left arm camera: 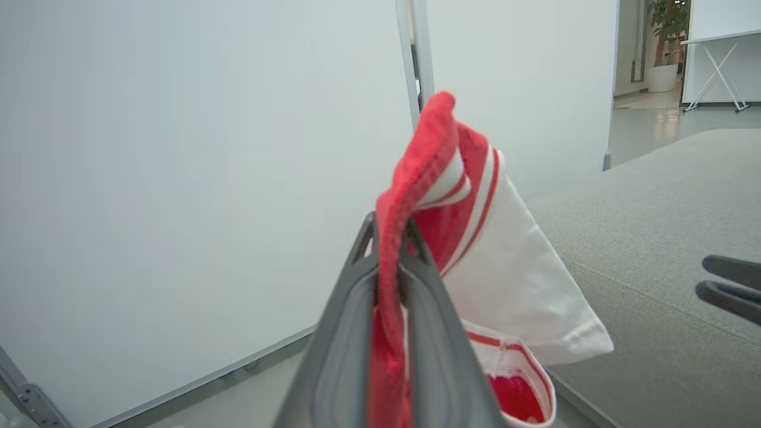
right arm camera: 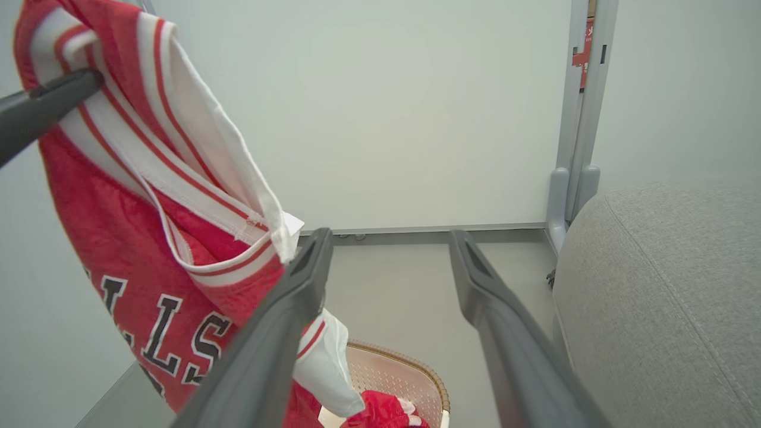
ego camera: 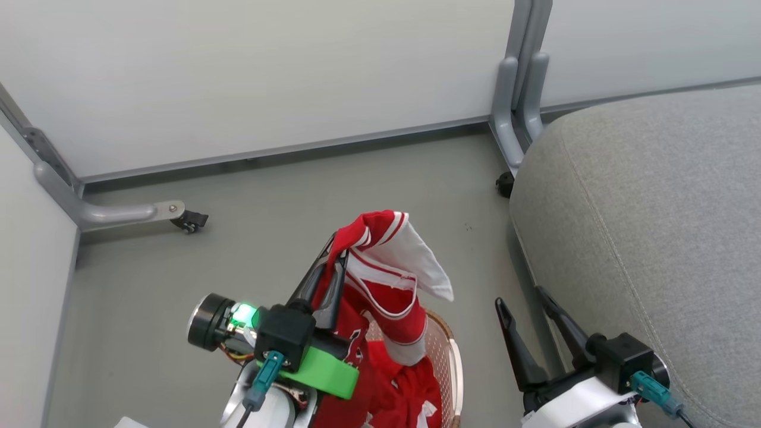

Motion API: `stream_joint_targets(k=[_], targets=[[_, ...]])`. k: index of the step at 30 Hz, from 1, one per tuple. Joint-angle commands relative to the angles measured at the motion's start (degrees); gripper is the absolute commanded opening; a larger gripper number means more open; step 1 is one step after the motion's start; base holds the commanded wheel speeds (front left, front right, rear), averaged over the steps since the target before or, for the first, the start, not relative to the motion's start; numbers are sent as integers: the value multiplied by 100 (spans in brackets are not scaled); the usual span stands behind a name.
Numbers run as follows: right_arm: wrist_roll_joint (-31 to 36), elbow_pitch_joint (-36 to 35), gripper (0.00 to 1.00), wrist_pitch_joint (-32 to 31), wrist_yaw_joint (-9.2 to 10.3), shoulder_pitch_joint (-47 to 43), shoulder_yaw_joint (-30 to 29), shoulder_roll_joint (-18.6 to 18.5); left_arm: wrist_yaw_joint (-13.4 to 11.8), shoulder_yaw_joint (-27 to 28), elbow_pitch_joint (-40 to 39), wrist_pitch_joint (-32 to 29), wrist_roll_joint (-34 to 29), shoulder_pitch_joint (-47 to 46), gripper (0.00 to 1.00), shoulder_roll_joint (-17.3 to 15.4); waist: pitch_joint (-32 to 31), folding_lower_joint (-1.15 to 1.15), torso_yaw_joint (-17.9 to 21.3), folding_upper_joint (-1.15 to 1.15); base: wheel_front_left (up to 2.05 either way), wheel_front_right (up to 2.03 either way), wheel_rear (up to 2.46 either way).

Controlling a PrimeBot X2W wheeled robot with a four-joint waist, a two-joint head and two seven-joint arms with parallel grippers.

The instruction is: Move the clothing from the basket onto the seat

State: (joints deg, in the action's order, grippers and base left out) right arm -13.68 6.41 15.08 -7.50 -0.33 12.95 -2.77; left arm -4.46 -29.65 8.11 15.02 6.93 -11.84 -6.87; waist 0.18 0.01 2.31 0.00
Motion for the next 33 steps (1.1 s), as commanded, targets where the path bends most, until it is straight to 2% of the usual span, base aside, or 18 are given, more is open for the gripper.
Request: stream_joint_targets(k=[1,12,21,28,29,30,31,33], targets=[[-37,22,100,14,2,-54,42,-20,60,26,-61,23,-6,-105,0,23,-103,-1,-37,0,0,0,0],[240,7,100,14,2,143,730,-24,471,-179,-587,23,-112,-457,0,203,-131,-1,-109,0,0,0,0],[385,273,100,14,2,376,842,-59,659,-506,-931,22,-55,-532,0,319,-112,-1,-140,0,0,0,0],[189,551,100,14,2,483,1352,-128,684,-664,-957,23,-3,-624,0,350,-88,-1,-161,0,0,0,0],[146,552,91,14,4,494,1384,-129,673,-664,-942,23,5,-620,0,351,-81,-1,-158,0,0,0,0],[103,555,38,14,4,484,1442,-131,663,-666,-910,22,7,-602,0,349,-71,-1,-158,0,0,0,0],[96,537,0,14,4,483,1474,-139,658,-664,-876,23,14,-584,0,349,-62,-1,-160,0,0,0,0],[31,539,0,14,4,446,1559,-148,636,-639,-800,22,38,-544,0,335,-37,-1,-162,0,0,0,0]])
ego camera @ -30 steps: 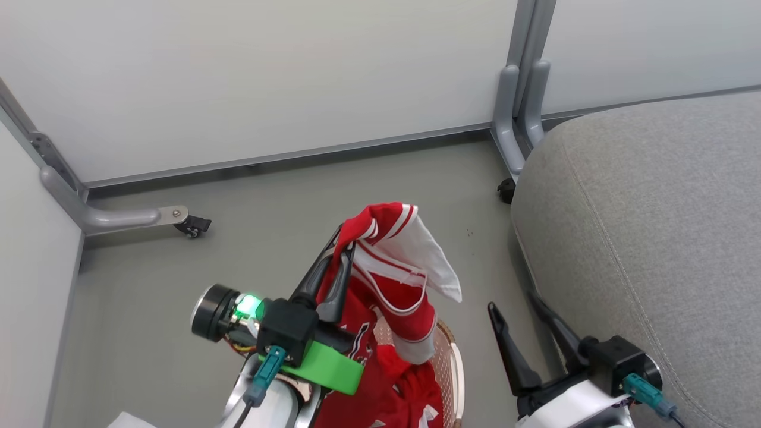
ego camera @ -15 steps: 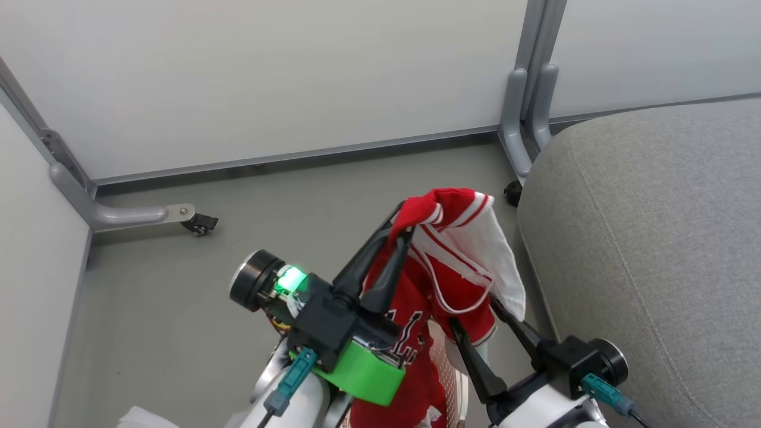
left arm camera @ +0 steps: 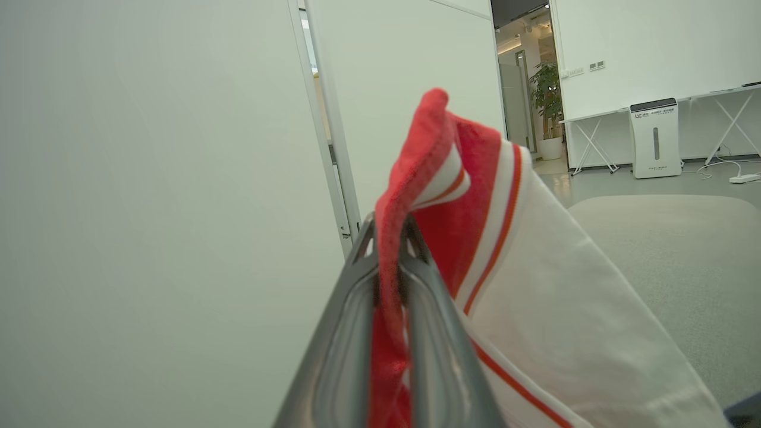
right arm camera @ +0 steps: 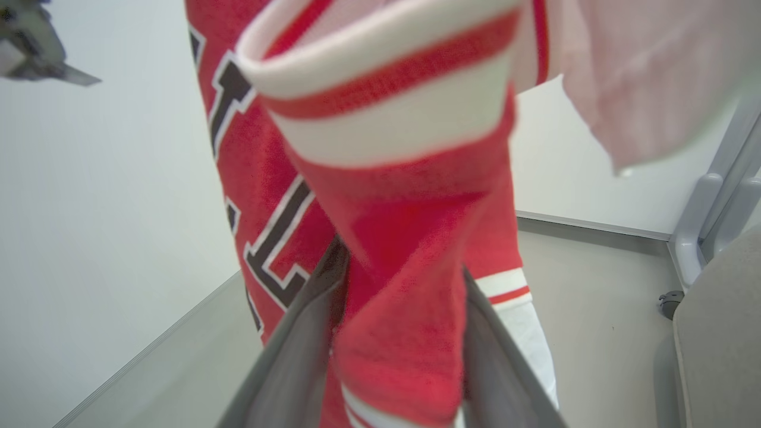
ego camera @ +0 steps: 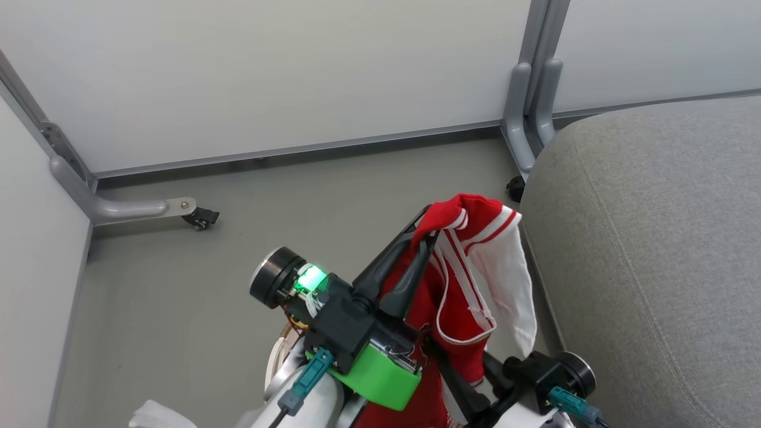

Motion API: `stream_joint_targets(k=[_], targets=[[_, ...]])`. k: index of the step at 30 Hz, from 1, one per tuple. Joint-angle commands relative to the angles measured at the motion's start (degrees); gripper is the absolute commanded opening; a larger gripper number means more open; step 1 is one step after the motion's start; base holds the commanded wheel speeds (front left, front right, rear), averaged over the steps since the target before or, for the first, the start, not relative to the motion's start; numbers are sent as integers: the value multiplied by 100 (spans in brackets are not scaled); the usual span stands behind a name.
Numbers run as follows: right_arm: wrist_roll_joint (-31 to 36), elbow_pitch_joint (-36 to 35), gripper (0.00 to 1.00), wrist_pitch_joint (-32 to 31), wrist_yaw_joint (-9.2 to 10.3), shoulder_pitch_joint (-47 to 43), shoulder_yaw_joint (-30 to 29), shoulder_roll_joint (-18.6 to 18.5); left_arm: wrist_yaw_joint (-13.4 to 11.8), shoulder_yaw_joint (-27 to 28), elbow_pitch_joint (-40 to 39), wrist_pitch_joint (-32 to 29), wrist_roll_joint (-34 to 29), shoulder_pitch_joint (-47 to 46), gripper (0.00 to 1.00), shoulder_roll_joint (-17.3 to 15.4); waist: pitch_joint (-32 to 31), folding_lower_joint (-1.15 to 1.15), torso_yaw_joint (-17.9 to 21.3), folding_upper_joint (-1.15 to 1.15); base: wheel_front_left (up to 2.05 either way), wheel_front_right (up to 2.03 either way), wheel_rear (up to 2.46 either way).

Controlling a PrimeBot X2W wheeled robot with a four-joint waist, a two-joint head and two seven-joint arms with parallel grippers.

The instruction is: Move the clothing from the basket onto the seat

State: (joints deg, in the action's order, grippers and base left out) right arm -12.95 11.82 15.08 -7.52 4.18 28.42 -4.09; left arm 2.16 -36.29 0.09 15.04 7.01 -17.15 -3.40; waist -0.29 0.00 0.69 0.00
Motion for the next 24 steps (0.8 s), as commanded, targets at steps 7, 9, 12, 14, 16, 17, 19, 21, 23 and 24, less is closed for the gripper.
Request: stream_joint_targets(k=[7,9,12,14,16,17,19,21,23,24], targets=[[-122,-96,0,14,6,-74,96,-37,-178,222,265,21,93,97,0,-52,100,0,8,0,0,0,0],[-133,-117,0,14,6,-79,107,-51,-194,254,334,21,115,106,0,-57,114,0,2,0,0,0,0],[-159,-139,0,14,6,-73,113,-66,-229,306,421,22,111,98,0,-61,126,0,-5,0,0,0,0],[-165,-150,0,14,6,-71,117,-75,-260,321,431,22,98,99,74,-56,125,0,-11,0,0,0,0],[-170,-165,0,14,6,-80,114,-80,-299,349,421,21,85,124,100,-49,119,0,-17,0,0,0,0],[-173,-170,0,14,6,-88,112,-81,-307,344,439,21,89,146,100,-47,115,0,-19,0,0,0,0],[-174,-175,0,14,6,-100,102,-85,-315,337,466,21,100,174,100,-43,108,0,-24,0,0,0,0],[-164,-183,0,14,6,-110,83,-86,-307,324,496,21,104,196,100,-44,99,0,-30,0,0,0,0],[-141,-192,0,14,6,-122,60,-83,-294,310,523,21,111,229,100,-47,87,0,-36,0,0,0,0],[-126,-199,0,14,6,-131,45,-81,-289,307,541,21,117,250,100,-52,79,0,-38,0,0,0,0]])
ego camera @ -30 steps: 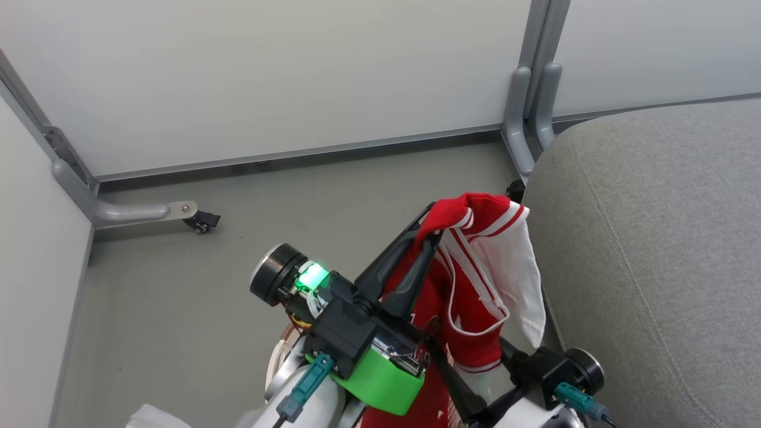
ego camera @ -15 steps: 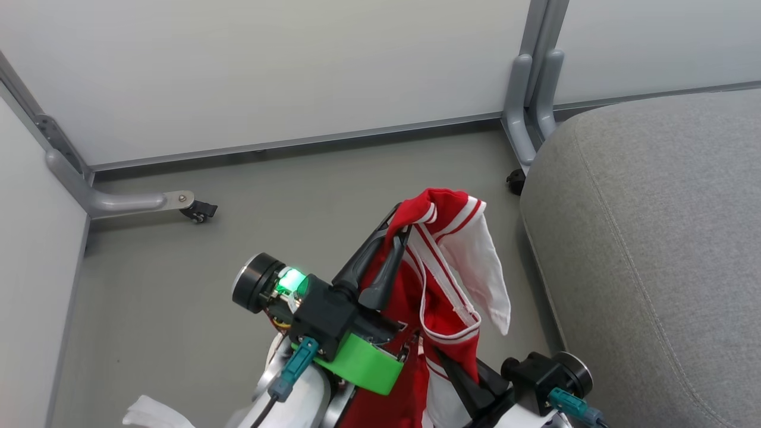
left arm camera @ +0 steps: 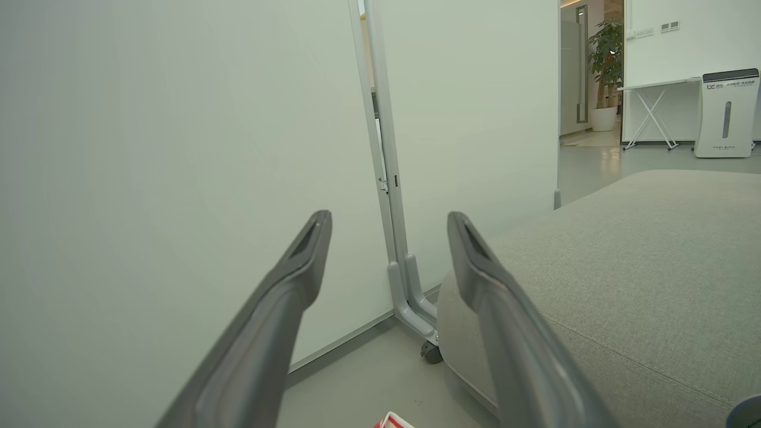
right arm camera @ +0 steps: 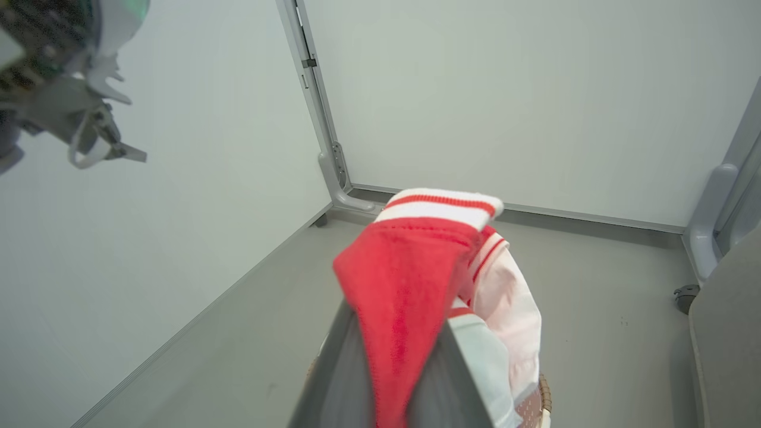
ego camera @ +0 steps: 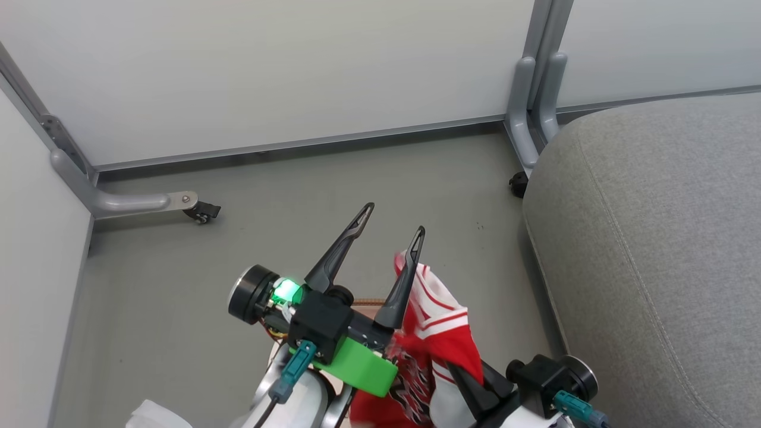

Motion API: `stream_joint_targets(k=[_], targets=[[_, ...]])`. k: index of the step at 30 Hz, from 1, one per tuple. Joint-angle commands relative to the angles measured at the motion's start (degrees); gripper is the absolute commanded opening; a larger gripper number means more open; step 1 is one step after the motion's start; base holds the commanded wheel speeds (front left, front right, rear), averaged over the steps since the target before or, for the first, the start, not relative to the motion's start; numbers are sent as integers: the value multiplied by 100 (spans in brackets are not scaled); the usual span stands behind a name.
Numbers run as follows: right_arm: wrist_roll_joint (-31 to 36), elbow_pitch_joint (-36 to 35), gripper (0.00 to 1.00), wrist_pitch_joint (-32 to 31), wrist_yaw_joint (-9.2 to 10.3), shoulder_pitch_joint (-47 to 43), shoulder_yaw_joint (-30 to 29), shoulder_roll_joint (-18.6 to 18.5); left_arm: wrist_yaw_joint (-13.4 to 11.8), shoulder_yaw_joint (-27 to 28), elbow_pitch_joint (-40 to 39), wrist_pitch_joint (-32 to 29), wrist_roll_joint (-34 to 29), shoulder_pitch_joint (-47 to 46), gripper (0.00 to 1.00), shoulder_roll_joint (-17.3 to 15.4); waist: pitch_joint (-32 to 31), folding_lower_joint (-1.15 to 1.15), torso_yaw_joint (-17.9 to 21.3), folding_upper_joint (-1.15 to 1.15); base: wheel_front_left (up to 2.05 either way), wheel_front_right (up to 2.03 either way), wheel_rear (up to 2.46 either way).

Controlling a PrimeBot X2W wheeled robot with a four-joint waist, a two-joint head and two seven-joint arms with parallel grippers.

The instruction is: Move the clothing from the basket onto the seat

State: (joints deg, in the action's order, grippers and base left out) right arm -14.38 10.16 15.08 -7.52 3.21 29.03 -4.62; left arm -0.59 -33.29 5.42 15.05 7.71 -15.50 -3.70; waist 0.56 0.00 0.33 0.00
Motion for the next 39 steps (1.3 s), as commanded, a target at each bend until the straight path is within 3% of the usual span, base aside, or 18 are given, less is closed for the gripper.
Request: stream_joint_targets(k=[1,12,20,28,39], targets=[[26,-38,0,14,6,-49,-34,-25,-15,8,20,19,54,99,100,-26,-11,0,-2,0,0,0,0],[172,-308,0,14,6,-29,-366,16,-96,113,223,12,121,353,100,-139,18,0,60,0,0,0,0],[348,-888,0,14,6,234,-833,-50,158,154,367,12,162,533,100,-275,259,0,240,0,0,0,0],[543,-1801,0,14,6,487,-1336,-125,316,317,165,12,8,597,100,-414,846,0,824,0,0,0,0],[624,-2617,0,14,6,593,-1679,88,460,489,28,13,-265,242,100,-549,1686,0,1975,0,0,0,0]])
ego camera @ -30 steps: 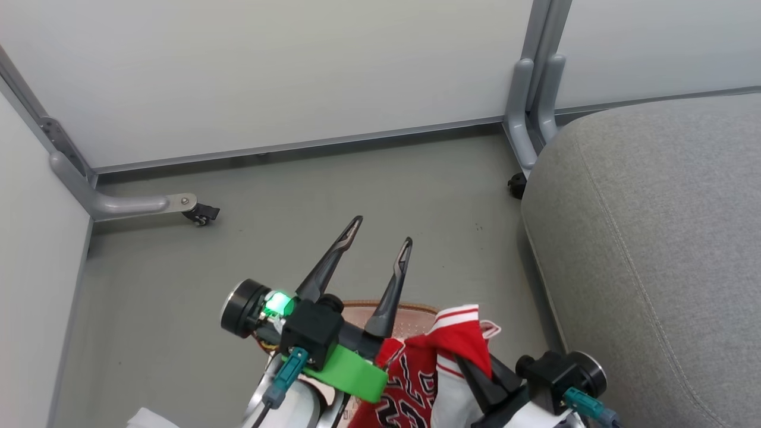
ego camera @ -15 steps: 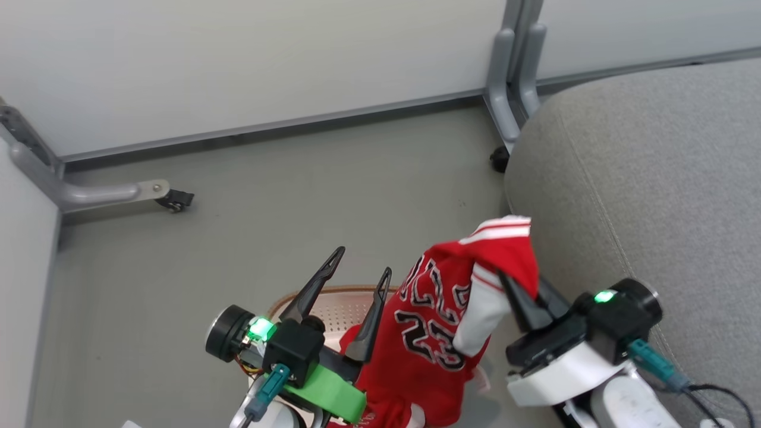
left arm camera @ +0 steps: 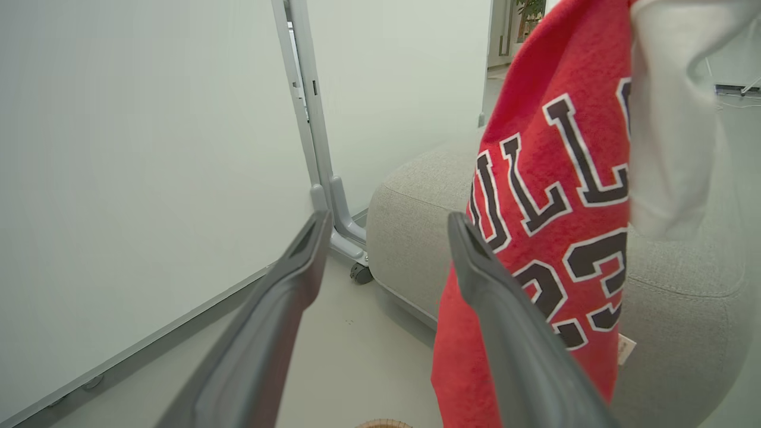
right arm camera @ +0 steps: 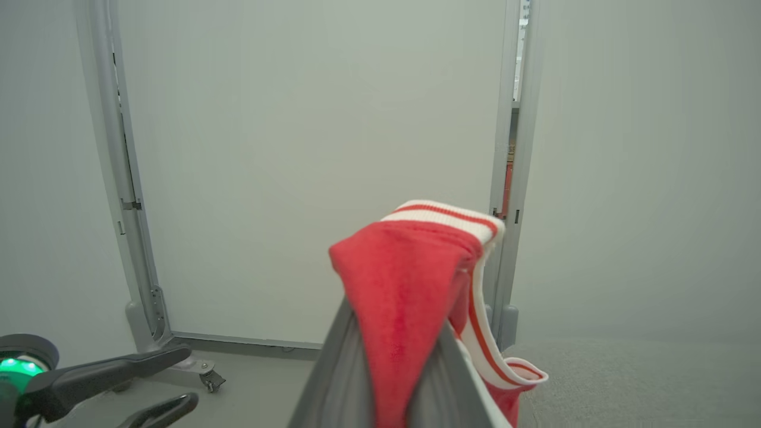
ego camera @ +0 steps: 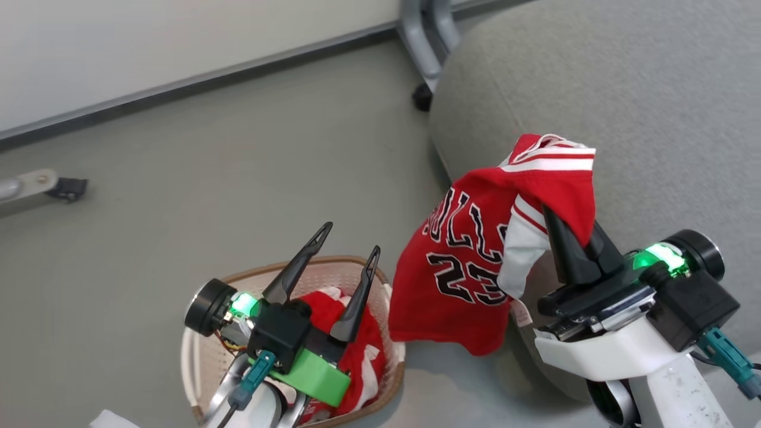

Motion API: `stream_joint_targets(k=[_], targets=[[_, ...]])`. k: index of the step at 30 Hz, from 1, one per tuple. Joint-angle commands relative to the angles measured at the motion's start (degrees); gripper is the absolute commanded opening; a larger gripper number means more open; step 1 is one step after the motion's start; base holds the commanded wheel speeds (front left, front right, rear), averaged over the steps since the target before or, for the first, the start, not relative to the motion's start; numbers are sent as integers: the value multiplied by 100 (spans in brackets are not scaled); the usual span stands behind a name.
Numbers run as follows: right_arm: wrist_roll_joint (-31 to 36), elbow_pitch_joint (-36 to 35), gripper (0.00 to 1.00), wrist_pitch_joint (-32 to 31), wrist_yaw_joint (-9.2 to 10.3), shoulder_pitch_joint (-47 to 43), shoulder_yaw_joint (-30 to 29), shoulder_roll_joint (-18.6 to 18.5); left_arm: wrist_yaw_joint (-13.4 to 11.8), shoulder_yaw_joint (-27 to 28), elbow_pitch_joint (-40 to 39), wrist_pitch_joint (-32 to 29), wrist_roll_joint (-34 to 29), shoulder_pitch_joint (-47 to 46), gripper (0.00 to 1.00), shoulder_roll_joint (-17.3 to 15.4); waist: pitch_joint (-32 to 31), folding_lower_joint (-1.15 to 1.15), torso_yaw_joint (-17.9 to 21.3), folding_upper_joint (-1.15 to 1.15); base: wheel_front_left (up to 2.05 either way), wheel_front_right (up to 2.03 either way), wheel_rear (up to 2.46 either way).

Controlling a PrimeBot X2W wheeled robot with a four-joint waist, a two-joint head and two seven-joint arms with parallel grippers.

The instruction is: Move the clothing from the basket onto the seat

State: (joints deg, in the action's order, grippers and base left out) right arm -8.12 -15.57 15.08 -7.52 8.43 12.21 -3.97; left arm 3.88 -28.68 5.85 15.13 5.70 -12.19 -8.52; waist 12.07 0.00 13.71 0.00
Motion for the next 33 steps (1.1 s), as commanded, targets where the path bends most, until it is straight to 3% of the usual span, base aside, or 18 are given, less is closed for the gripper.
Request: stream_joint_targets(k=[1,10,18,25,33], targets=[[-7,-77,0,14,6,71,-10,41,30,23,-8,4,-81,-130,100,-80,575,0,716,0,0,0,0],[170,-405,0,13,6,74,-64,106,140,-9,84,4,-173,-355,100,-250,919,0,1455,0,0,0,0],[213,-876,0,14,7,556,-569,50,195,-119,100,2,-255,-514,100,-382,1254,0,1589,0,0,0,0],[-180,-833,0,13,7,2092,-1412,-768,253,-175,-85,-330,-355,-676,100,-772,1870,0,1450,0,0,0,0],[-714,531,0,13,7,4176,-2187,-1909,313,-451,-528,-697,-452,-1026,100,-1053,2592,0,1000,0,0,0,0]])
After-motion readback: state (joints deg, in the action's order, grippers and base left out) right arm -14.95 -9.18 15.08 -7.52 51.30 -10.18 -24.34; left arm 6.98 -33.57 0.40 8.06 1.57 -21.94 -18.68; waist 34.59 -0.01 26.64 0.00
